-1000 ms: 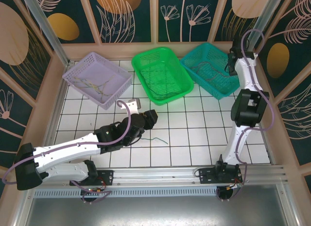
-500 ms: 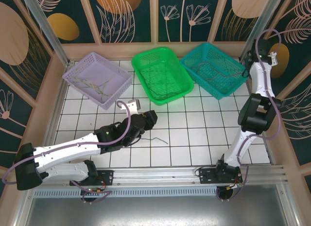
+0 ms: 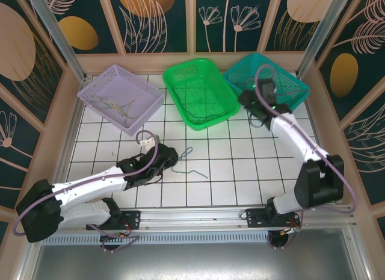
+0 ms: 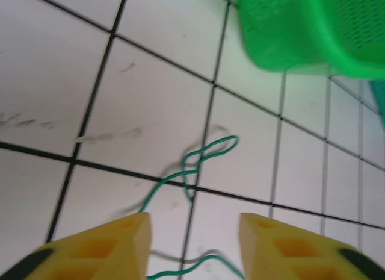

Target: Untangle the cables

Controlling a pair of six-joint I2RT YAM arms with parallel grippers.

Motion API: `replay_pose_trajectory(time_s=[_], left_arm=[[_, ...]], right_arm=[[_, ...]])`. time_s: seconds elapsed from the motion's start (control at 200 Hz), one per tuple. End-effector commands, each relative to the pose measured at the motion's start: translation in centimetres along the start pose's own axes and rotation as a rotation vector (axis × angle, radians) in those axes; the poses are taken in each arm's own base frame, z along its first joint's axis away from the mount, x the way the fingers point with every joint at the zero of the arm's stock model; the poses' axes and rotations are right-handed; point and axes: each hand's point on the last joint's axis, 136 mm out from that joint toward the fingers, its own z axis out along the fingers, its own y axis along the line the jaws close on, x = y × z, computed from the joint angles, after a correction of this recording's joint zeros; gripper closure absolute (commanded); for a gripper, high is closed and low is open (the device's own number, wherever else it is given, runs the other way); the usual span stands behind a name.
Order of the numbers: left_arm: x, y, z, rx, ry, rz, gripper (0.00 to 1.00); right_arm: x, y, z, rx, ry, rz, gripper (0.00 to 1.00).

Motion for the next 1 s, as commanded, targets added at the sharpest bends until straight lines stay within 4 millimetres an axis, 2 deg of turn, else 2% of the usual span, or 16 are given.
replay_pose_trajectory(time_s=[0.0, 0.12, 0.18, 0.225, 0.315, 0.425, 0.51, 0.626, 0.776, 0.996], left_arm=[[0.2, 0.9, 0.1, -0.014, 0.024, 0.002, 0.65], [-0.5, 1.8, -0.8, -0.027, -0.002, -0.023, 0.68], [-1.1, 2.1, -1.5, -0.032, -0.029, -0.043, 0.69], [-1.6, 2.0, -2.2, -0.024, -0.049, -0.054, 0.69], [-2.4, 2.0, -3.2, -0.013, -0.08, -0.073, 0.7], [-2.4, 1.6, -3.5, 0.009, -0.072, -0.079, 0.7], [-2.0, 1.4, -3.3, 0.02, -0.052, -0.083, 0.71], [-1.7, 1.1, -3.3, 0.032, -0.036, -0.084, 0.71], [-1.9, 0.7, -3.4, 0.039, -0.036, -0.071, 0.71], [-1.6, 0.4, -3.0, 0.042, -0.021, -0.059, 0.71]], right_arm=[[9.6, 1.3, 0.0, -0.066, 0.188, -0.186, 0.53], [19.0, 4.2, -2.2, -0.213, 0.31, -0.49, 0.52], [22.3, 4.6, -2.7, -0.233, 0.373, -0.6, 0.51], [23.8, 4.3, -2.6, -0.214, 0.412, -0.642, 0.5], [24.3, 3.3, -1.3, -0.111, 0.453, -0.615, 0.5], [24.9, 3.8, 0.0, -0.048, 0.49, -0.493, 0.5], [25.8, 5.4, 0.7, -0.094, 0.519, -0.385, 0.52], [25.6, 6.9, 2.0, -0.102, 0.48, -0.354, 0.52], [25.6, 7.3, 3.1, -0.112, 0.417, -0.543, 0.53], [27.1, 6.3, 3.9, -0.188, 0.442, -0.893, 0.54]])
